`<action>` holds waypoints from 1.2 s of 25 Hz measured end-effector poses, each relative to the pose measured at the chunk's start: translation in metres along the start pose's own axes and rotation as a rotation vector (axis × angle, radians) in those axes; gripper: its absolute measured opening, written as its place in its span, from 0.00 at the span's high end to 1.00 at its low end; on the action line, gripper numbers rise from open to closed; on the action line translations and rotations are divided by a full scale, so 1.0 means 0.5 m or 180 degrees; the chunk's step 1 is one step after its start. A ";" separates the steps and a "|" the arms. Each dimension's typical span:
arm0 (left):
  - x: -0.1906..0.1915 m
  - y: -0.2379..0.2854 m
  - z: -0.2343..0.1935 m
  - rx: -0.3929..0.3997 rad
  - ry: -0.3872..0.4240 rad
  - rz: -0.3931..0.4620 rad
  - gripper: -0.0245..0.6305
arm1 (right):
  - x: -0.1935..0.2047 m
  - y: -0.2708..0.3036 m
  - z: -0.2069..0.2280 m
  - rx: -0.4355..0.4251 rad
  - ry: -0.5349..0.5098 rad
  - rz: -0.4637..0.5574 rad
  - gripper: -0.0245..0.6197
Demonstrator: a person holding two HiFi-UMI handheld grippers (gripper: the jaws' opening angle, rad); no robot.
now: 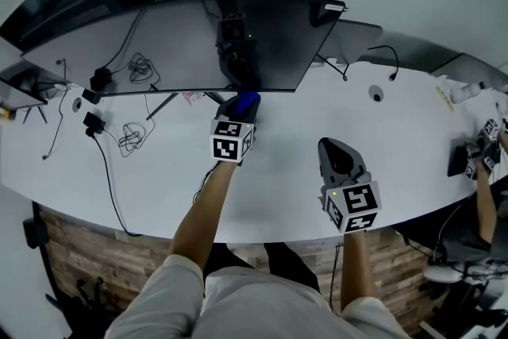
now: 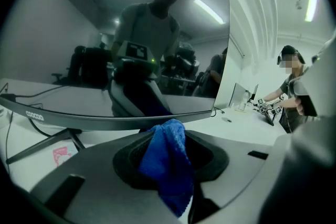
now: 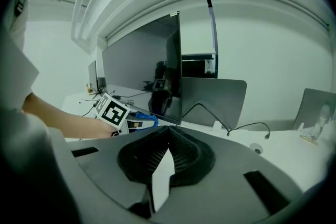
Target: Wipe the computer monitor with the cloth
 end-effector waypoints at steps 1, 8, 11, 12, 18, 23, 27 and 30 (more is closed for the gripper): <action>-0.006 0.010 0.021 0.0019 -0.0012 0.0013 0.76 | -0.001 -0.009 0.010 -0.0001 -0.0028 -0.0002 0.94; -0.047 0.073 0.137 0.0121 -0.0102 0.0102 0.77 | -0.004 -0.077 0.071 -0.0009 -0.0101 0.0031 0.94; -0.055 0.091 0.161 0.0008 -0.0219 0.0092 0.77 | -0.002 -0.105 0.098 0.0039 -0.0126 0.0045 0.94; -0.057 0.095 0.165 -0.0047 -0.0292 0.0100 0.77 | 0.000 -0.114 0.108 0.0068 -0.0134 0.0045 0.94; -0.069 0.112 0.202 -0.0064 -0.0480 0.0115 0.77 | 0.010 -0.174 0.149 0.0190 -0.0023 0.0096 0.94; -0.091 0.130 0.231 -0.0123 -0.0504 0.0154 0.77 | 0.019 -0.211 0.175 0.0296 0.0022 0.0134 0.94; -0.139 0.113 0.234 -0.0327 -0.0469 0.0347 0.77 | 0.027 -0.234 0.179 0.0344 0.0045 0.0134 0.94; -0.165 0.094 0.232 -0.0392 -0.0515 0.0450 0.77 | 0.025 -0.246 0.175 0.0348 0.0050 0.0161 0.94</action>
Point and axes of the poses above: the fingertips, and each gripper's own axes: y forward along the fingers, z to its right, x out of its underside, the point moved 3 cm from there along -y, backward along the fingers, and after that the axes turned 13 degrees about y, right-handed, at the moved point
